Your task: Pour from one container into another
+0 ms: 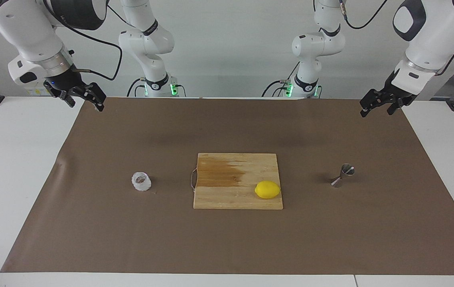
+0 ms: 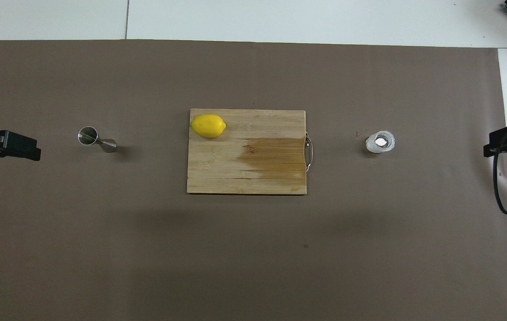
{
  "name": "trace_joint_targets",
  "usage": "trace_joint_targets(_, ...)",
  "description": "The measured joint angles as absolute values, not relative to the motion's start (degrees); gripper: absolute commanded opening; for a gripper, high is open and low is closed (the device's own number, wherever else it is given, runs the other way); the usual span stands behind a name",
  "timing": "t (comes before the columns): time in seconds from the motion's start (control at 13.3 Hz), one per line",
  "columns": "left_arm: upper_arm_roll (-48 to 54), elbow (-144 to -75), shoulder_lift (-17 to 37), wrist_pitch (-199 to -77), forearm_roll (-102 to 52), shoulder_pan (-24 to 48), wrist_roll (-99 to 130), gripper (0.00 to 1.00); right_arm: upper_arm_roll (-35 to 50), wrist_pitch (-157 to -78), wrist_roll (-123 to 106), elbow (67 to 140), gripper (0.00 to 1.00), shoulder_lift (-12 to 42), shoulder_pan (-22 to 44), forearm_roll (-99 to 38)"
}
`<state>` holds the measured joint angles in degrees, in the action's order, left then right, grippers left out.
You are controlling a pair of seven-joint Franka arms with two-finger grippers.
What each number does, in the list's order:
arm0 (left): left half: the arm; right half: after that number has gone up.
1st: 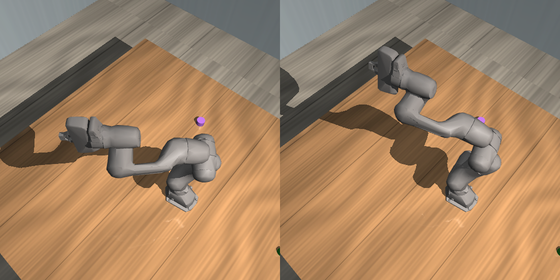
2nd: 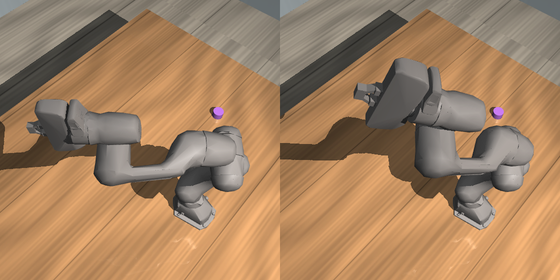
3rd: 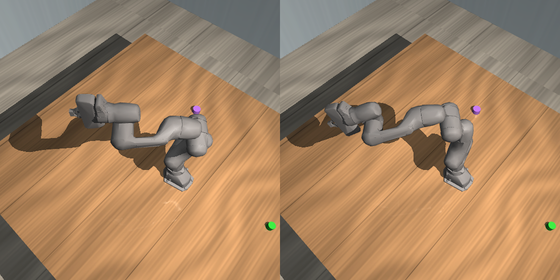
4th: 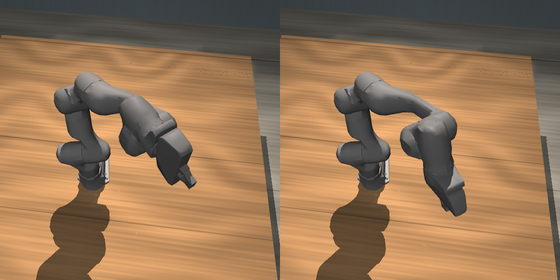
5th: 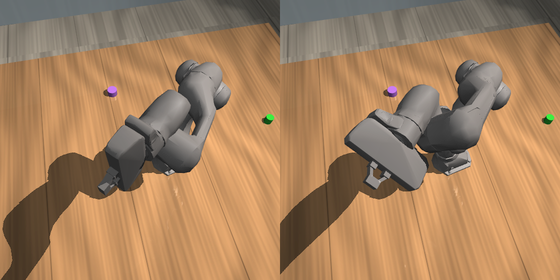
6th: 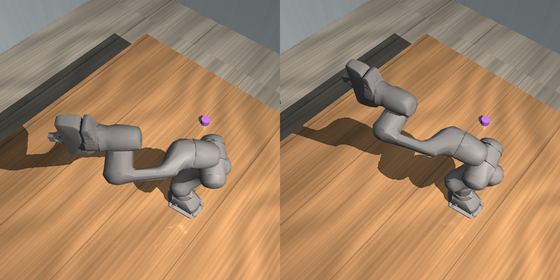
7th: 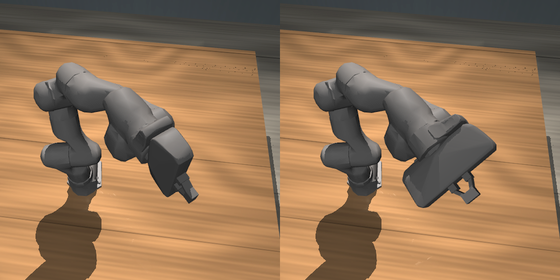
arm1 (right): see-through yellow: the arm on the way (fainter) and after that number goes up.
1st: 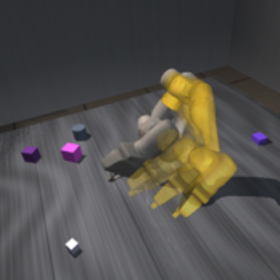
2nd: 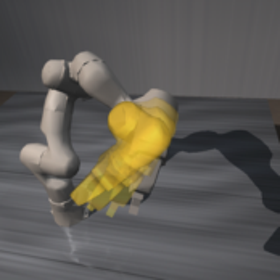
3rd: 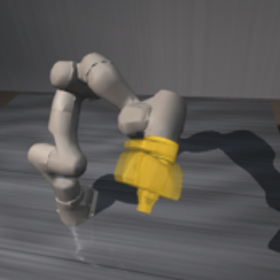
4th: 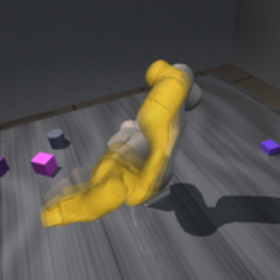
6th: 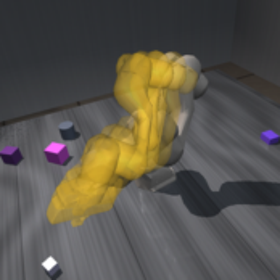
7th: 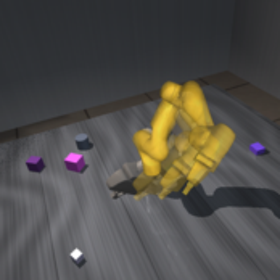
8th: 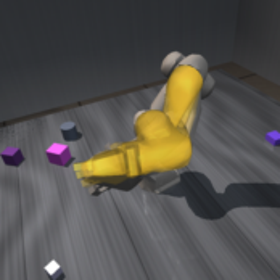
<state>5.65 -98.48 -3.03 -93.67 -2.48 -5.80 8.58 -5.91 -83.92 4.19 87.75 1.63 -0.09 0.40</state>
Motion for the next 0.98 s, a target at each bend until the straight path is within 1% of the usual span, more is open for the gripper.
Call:
trace_joint_targets(0.08, 5.68, -99.98, -3.05, -95.54, -3.26, -5.80, 13.64, 1.00, -5.91, -83.92, 4.19, 87.75, 1.00, 1.63, -0.09, 0.40)
trace_joint_targets(0.38, 5.67, -111.27, -3.33, -109.01, -6.91, -5.81, 33.90, 1.00, -5.91, -83.92, 4.19, 87.75, 1.00, 1.63, -0.09, 0.40)
trace_joint_targets(0.53, 5.66, -115.44, -3.55, -113.94, -7.81, -5.81, 41.20, 1.00, -5.91, -83.92, 4.19, 87.75, 1.00, 1.63, -0.09, 0.40)
trace_joint_targets(0.75, 5.62, -118.54, -3.60, -118.33, -16.52, -6.56, 58.18, 1.00, -5.91, -83.92, 4.19, 87.75, 1.00, 1.63, -0.09, 0.40)
trace_joint_targets(0.98, 5.44, -120.57, -2.89, -123.17, -26.40, -9.80, 72.09, 1.00, -5.91, -83.92, 4.19, 87.75, 1.00, 1.63, -0.09, 0.40)
